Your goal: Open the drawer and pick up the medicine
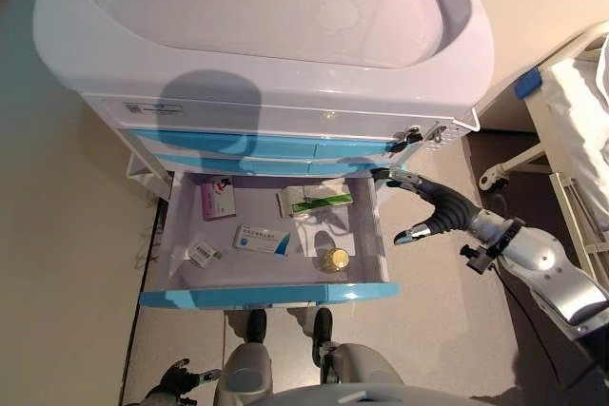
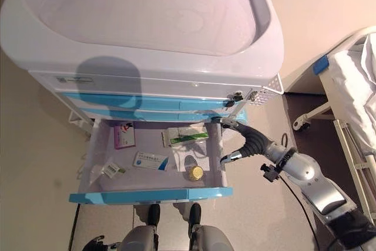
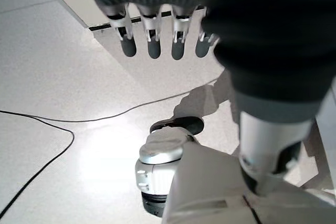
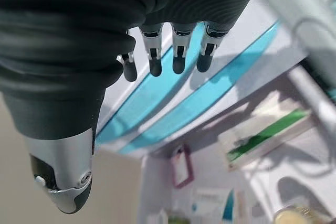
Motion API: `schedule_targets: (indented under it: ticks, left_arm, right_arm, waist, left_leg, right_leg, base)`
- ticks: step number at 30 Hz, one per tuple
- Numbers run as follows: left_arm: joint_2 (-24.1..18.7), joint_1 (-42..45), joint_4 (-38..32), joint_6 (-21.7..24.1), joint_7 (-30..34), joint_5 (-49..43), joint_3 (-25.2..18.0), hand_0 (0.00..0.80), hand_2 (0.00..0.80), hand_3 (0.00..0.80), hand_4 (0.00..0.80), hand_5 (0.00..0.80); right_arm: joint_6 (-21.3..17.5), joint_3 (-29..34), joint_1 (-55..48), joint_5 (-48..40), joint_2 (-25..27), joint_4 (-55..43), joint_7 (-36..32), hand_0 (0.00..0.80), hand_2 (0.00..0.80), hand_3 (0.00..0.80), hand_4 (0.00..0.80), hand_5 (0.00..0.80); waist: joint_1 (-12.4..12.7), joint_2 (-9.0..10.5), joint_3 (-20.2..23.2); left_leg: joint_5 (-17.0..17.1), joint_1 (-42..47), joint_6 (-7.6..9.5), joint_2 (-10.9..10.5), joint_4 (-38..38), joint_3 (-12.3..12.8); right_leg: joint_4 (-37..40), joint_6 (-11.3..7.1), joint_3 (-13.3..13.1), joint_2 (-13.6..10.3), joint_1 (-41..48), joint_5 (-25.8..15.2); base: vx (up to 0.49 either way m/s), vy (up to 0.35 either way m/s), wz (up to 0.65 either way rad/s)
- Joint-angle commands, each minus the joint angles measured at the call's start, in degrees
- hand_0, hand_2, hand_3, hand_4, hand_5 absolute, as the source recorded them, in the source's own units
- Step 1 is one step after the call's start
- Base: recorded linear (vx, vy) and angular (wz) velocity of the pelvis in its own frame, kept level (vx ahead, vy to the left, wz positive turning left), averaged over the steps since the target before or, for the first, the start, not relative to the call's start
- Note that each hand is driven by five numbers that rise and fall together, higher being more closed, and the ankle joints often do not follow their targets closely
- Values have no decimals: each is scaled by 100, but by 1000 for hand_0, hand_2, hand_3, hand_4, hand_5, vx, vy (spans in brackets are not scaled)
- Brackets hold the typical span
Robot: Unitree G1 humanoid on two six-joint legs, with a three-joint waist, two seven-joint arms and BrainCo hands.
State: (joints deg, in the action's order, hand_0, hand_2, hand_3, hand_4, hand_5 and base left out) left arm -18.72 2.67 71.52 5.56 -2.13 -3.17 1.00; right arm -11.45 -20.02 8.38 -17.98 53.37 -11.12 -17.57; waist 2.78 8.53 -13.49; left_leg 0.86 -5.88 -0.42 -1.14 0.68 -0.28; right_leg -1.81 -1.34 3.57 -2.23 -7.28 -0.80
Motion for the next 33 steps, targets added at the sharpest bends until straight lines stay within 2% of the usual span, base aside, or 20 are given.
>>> schedule_targets:
  ticks: [1, 8, 11, 14, 15, 16, 19, 20, 25, 33]
  left_arm:
    - [-73, 42, 110, 24, 22, -27, -24, 0, 0, 0, 0, 0]
    - [-59, 53, 26, 37, -8, -25, 118, 0, 0, 0, 0, 0]
    - [-51, 38, -20, 49, -17, -21, 190, 0, 0, 0, 0, 0]
    - [-48, 36, -39, 49, -35, -29, 221, 0, 0, 0, 0, 0]
    - [-47, 42, -67, 44, -50, -41, 260, 0, 0, 0, 0, 0]
    - [-45, 43, -68, 43, -50, -41, 254, 0, 0, 0, 0, 0]
    - [-60, 80, -106, 60, -57, -76, 330, 0, 0, 0, 0, 0]
    - [-59, 80, -104, 60, -60, -75, 333, 0, 0, 0, 0, 0]
    - [-60, 58, -73, 54, -50, -61, 385, 0, 0, 0, 0, 0]
    - [-51, 8, -107, 46, 4, 36, 470, 0, 0, 0, 0, 0]
  right_arm:
    - [-147, -401, 443, -227, 121, -349, -23, 0, 0, 0, 0, 0]
    - [-91, -1209, 1246, 392, -138, 85, 11, 0, 0, 0, 0, 0]
    - [-126, -1641, 1724, 1130, -235, 409, 106, 0, 0, 0, 0, 0]
    - [-131, -1731, 1798, 1340, -334, 606, 165, 0, 0, 0, 0, 0]
    - [-150, -1909, 1975, 1772, -355, 766, 180, 0, 0, 0, 0, 0]
    - [-154, -1921, 1986, 1777, -361, 777, 185, 0, 0, 0, 0, 0]
    - [-401, -2552, 2542, 3330, -175, 1151, 360, 0, 0, 0, 0, 0]
    - [-437, -2686, 2644, 3537, -156, 1223, 386, 0, 0, 0, 0, 0]
    - [-579, -3221, 2899, 4228, -108, 1644, 387, 0, 0, 0, 0, 0]
    - [-682, -3703, 3099, 4638, 41, 1908, 285, 0, 0, 0, 0, 0]
  waist:
    - [186, 137, 120]
    - [308, 94, 39]
    - [367, 72, -1]
    - [386, 64, -17]
    - [415, 58, -29]
    - [406, 58, -28]
    - [475, 52, -63]
    - [480, 50, -69]
    - [503, 32, -89]
    - [483, -25, -161]
  left_leg:
    - [-51, -372, 171, -352, 186, -55]
    - [0, -403, 170, -365, 167, -122]
    - [17, -430, 170, -368, 160, -167]
    - [26, -439, 171, -370, 161, -183]
    - [36, -453, 173, -370, 160, -216]
    - [37, -455, 173, -370, 161, -220]
    - [62, -478, 158, -358, 142, -268]
    - [67, -482, 153, -355, 139, -279]
    - [85, -500, 137, -358, 115, -331]
    - [85, -513, 113, -335, 126, -358]
  right_leg:
    - [-152, -562, -27, -278, -384, -507]
    - [-145, -549, 52, -298, -393, -528]
    - [-143, -549, 96, -314, -413, -535]
    - [-146, -546, 119, -322, -409, -539]
    - [-143, -543, 143, -330, -414, -543]
    - [-142, -543, 147, -330, -413, -543]
    - [-141, -545, 204, -340, -420, -541]
    - [-140, -545, 214, -341, -417, -540]
    - [-136, -546, 253, -336, -423, -529]
    - [-133, -537, 254, -330, -439, -524]
  base:
    - [-33, -4, 2]
    - [-18, -7, 3]
    - [-24, -4, 5]
    - [-16, -7, 13]
    - [-13, -8, 5]
    - [0, 0, 0]
    - [-10, -15, 4]
    - [-12, -14, 9]
    - [0, -20, 10]
    - [0, -2, 1]
